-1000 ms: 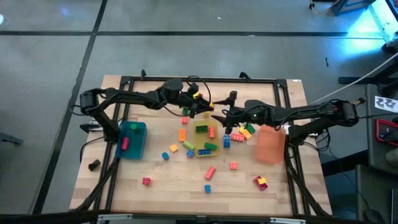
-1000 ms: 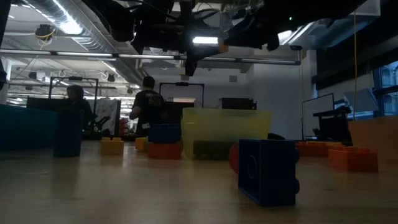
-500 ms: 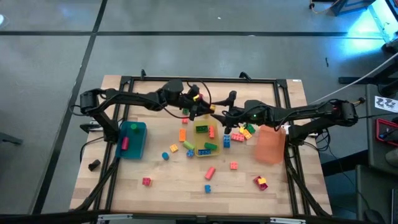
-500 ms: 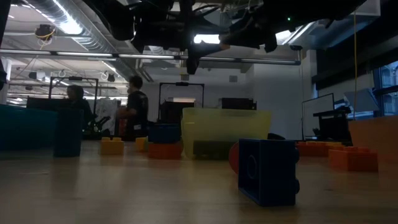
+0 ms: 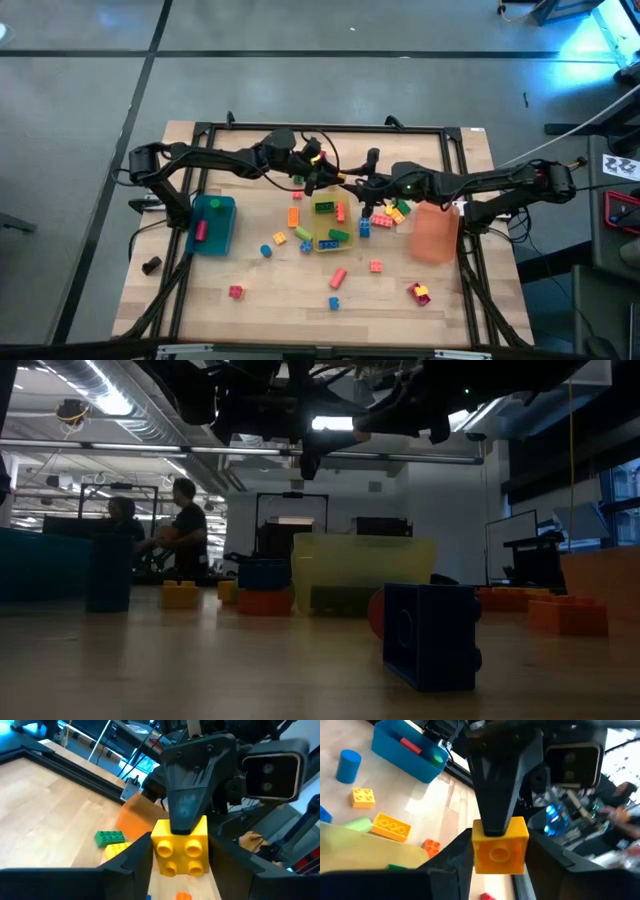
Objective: Sort blocks by size
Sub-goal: Put the yellow 4 stud game piece into the orange bin
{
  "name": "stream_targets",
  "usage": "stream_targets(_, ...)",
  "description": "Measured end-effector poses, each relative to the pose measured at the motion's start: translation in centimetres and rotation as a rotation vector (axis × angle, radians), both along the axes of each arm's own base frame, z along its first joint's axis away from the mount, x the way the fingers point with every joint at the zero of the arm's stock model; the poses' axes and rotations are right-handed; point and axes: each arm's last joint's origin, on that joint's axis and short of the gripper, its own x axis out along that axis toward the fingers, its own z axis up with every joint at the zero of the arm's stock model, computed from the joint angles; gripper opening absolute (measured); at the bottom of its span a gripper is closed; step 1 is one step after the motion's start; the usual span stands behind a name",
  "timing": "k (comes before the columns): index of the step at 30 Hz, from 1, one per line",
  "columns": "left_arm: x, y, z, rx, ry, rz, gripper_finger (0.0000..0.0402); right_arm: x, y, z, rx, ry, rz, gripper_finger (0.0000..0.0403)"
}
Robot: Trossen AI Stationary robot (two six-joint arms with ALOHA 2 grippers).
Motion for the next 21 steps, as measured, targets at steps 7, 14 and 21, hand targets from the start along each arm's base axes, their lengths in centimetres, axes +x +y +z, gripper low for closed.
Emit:
stream_targets(7, -0.4, 0.4, -1.2, 0.028, 0.114, -0.006, 0.0206, -0.9, -0.1, -1.2, 0.111, 0.155, -0.095, 0.0151)
stream_targets(14, -1.3, 2.2, -2.3, 0.089, 0.216, 0.023, 0.0209, -2.4, -0.2, 0.3, 0.244, 0.335, -0.232, 0.0150)
stream_targets(21, -2.3, 4.3, -2.5, 0.134, 0.240, 0.070, 0.0210, -4.5, 0.4, 1.1, 0.636, 0.589, -0.332, 0.0150)
